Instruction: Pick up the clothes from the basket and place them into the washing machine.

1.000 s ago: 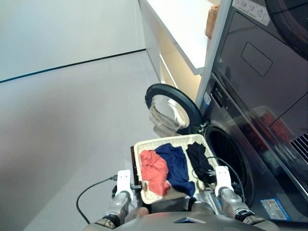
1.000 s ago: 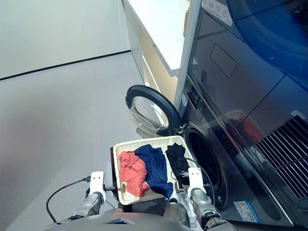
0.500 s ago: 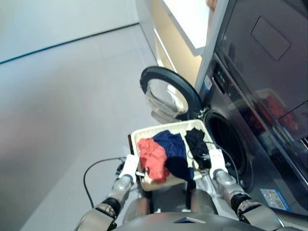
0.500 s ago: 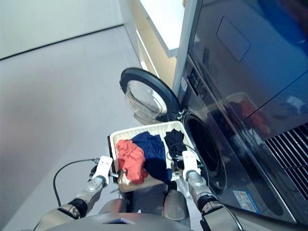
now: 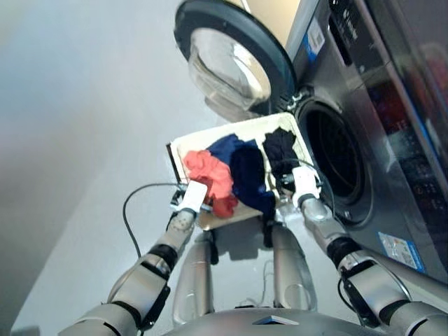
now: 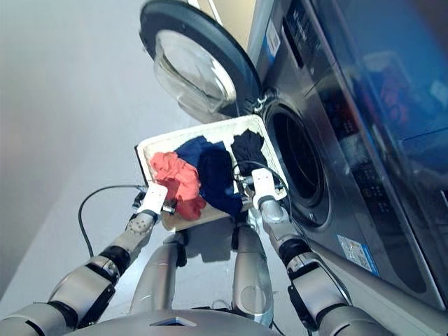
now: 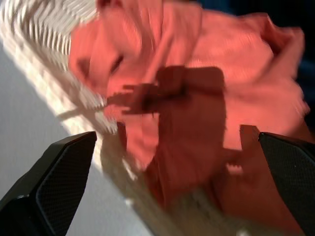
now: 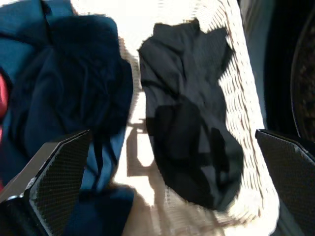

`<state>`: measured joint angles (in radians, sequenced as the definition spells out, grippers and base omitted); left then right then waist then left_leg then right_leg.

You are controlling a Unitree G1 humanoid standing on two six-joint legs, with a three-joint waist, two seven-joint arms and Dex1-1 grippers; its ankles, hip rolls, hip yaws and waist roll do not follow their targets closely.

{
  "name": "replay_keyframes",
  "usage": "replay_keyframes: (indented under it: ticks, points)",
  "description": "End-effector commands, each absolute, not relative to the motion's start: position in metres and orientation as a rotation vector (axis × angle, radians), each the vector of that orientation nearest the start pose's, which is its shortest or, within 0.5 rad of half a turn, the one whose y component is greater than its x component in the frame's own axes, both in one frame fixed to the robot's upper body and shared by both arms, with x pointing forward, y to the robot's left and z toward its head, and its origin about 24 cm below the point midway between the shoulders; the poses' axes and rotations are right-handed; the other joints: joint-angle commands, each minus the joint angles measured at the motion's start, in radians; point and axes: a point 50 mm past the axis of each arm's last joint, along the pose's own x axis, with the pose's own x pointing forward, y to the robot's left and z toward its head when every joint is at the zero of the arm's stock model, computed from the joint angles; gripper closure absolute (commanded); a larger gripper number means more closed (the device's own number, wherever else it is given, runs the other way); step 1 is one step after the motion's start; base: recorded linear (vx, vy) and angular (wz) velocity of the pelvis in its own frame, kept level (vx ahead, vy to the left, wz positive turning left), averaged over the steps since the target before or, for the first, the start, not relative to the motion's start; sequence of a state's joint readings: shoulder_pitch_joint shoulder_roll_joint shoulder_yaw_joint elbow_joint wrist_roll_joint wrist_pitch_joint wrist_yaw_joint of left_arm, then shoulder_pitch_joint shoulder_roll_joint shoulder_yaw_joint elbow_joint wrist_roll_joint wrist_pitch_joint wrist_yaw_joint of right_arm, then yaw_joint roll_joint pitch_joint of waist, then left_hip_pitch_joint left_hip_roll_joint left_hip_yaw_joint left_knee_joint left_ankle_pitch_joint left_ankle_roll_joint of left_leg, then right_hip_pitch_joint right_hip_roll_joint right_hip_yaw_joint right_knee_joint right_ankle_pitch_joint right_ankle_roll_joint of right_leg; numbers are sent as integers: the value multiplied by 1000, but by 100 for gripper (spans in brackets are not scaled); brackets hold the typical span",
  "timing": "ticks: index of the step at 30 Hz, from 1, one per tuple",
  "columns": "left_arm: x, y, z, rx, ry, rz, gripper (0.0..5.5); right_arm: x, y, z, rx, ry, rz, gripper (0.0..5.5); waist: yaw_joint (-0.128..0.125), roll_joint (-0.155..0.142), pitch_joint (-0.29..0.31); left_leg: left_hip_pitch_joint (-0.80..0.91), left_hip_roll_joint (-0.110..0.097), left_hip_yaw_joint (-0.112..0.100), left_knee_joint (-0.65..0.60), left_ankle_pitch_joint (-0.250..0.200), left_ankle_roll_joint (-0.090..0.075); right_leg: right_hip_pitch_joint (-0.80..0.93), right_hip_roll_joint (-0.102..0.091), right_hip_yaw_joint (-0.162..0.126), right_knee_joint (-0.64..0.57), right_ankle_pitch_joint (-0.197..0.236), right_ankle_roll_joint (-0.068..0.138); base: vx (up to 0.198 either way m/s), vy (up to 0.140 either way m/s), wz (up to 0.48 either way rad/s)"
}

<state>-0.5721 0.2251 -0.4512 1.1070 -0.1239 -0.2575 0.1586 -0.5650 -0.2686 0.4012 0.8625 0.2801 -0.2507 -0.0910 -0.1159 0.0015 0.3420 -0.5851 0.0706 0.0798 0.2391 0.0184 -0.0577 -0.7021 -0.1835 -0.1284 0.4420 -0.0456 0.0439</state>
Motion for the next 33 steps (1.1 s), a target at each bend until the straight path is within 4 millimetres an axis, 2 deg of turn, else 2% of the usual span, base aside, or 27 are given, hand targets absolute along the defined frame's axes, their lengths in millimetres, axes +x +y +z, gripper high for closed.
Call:
replay_keyframes:
  ticks: [1, 12, 14, 15, 22, 23, 24, 25, 26, 33]
  points:
    - [330, 164, -10, 581, 206, -128, 0, 345, -128, 48, -199, -43, 209, 0, -22, -10, -41, -25, 38, 11, 146, -109, 17, -16, -30, 51, -114, 113, 86, 0, 0, 0]
    - [347, 195, 14, 599, 189, 13, 0, 352, -96, 90, -116, -207, 301, 0, -70, -22, -14, -226, 58, 11, 300, -156, 26, -193, 7, 91, -44, 112, 75, -6, 6, -37]
    - [349, 196, 17, 593, 182, 33, 0, 351, -93, 94, -90, -228, 312, 0, -77, -24, -10, -253, 60, 5, 317, -163, 28, -219, 13, 93, -32, 110, 74, 35, 18, -195]
    - [350, 196, 19, 581, 179, 41, 0, 350, -91, 96, -81, -235, 317, 0, -73, -18, -7, -254, 69, -3, 332, -194, 20, -220, 22, 93, -12, 81, 78, 72, 21, -179]
    - [358, 196, 33, 469, 136, 73, 0, 348, -84, 111, 8, -295, 334, 0, -86, -18, 0, -359, 67, -22, 395, -209, 25, -313, 32, 98, 33, 81, 75, 11, 2, -22]
    - [359, 196, 36, 464, 129, 74, 69, 347, -85, 112, 11, -304, 335, 0, -87, -18, 0, -368, 66, -24, 401, -211, 26, -322, 33, 98, 38, 81, 75, 0, 0, 0]
    - [360, 196, 37, 460, 124, 71, 248, 347, -85, 112, 16, -302, 333, 0, -87, -19, -1, -378, 64, -28, 407, -212, 27, -328, 33, 96, 41, 80, 75, 0, 0, 0]
    - [361, 196, 38, 468, 126, 69, 332, 347, -85, 112, 17, -303, 334, 0, -88, -20, -1, -390, 65, -32, 418, -213, 26, -337, 33, 94, 48, 79, 74, 0, 0, 0]
    - [362, 195, 39, 470, 124, 64, 550, 347, -84, 112, 15, -303, 336, 0, -88, -21, -3, -393, 64, -35, 422, -215, 25, -342, 35, 94, 54, 78, 73, 0, 0, 0]
    - [361, 180, 33, 405, 139, 30, 550, 349, -88, 102, 5, -261, 322, 0, -83, -14, -22, -387, 58, -40, 419, -217, 23, -341, 31, 92, 60, 73, 69, 0, 0, 0]
